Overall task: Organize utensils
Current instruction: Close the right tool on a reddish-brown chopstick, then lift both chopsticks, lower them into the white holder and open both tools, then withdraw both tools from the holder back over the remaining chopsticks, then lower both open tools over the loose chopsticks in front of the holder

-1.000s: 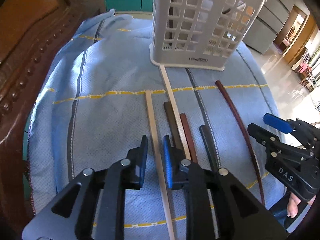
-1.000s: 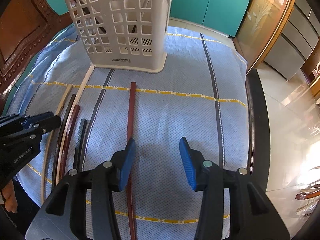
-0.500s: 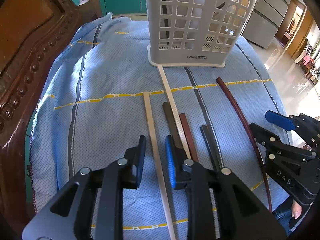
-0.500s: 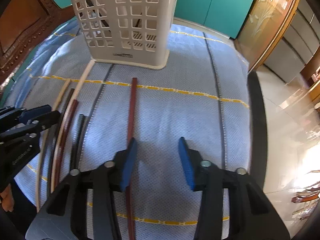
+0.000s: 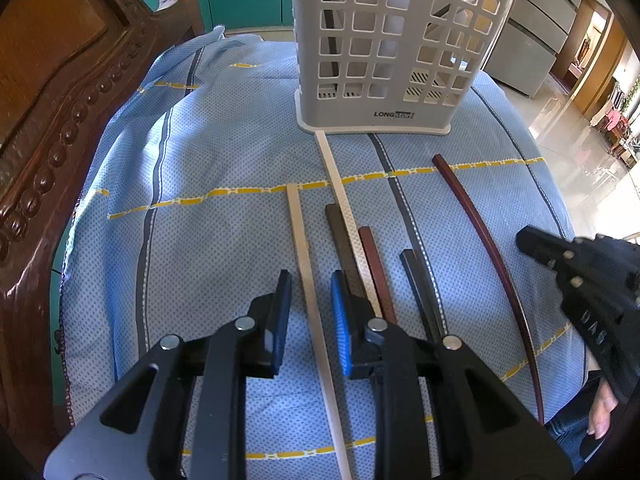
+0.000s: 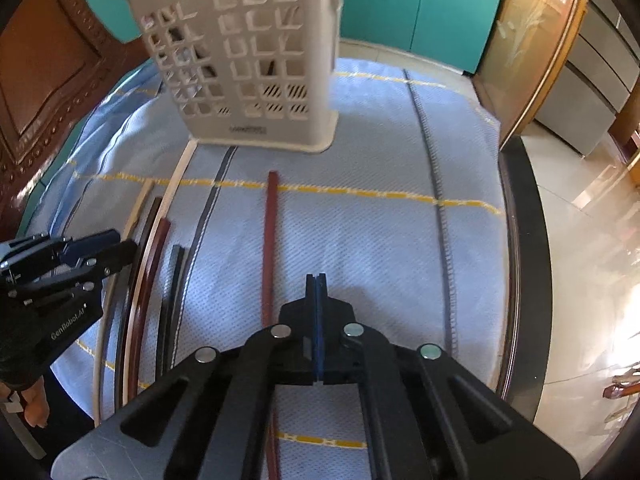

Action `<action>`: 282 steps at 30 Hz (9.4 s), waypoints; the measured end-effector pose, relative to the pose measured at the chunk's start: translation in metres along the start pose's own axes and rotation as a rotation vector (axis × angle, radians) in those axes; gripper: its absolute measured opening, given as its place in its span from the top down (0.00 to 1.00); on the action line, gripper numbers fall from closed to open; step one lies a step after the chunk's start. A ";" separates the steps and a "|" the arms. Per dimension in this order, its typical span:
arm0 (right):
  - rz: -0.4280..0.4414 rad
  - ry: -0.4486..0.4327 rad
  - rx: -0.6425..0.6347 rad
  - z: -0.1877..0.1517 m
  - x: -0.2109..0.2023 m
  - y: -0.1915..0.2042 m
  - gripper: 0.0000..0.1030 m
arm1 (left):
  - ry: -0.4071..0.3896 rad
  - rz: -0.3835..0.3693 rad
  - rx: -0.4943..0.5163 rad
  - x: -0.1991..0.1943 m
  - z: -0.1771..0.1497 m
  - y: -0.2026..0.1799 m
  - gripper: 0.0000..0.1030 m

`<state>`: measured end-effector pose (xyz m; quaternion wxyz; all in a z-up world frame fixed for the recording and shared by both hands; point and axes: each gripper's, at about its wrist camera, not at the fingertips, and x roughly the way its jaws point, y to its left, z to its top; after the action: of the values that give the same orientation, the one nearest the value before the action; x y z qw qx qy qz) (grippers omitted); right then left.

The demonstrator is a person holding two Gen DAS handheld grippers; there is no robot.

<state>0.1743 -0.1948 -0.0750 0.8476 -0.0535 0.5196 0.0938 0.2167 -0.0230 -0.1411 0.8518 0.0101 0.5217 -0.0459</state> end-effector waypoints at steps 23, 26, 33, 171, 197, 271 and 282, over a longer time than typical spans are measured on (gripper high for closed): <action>0.010 0.027 -0.051 -0.005 0.013 0.017 0.86 | -0.008 0.015 0.000 0.003 0.001 0.000 0.74; 0.020 0.026 -0.052 -0.004 0.012 0.018 0.93 | -0.010 0.018 -0.001 0.003 0.001 -0.001 0.74; 0.049 -0.041 -0.013 -0.001 -0.007 0.005 0.94 | -0.020 0.000 -0.026 -0.001 0.001 0.003 0.93; -0.049 -0.028 -0.056 0.016 0.032 0.033 0.99 | -0.280 0.078 -0.140 -0.072 0.033 0.059 0.39; 0.113 0.064 -0.185 -0.025 0.000 0.061 0.45 | -0.206 0.113 -0.107 -0.047 0.028 0.058 0.32; -0.005 0.021 -0.040 -0.010 -0.001 0.010 0.51 | -0.035 0.074 0.059 0.015 0.010 0.012 0.28; 0.051 -0.032 0.048 -0.002 -0.013 -0.007 0.51 | -0.045 -0.016 -0.018 0.012 0.021 0.027 0.70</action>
<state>0.1679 -0.2035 -0.0645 0.8540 -0.0181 0.5095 0.1038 0.2426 0.0018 -0.1430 0.8630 -0.0027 0.5029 -0.0482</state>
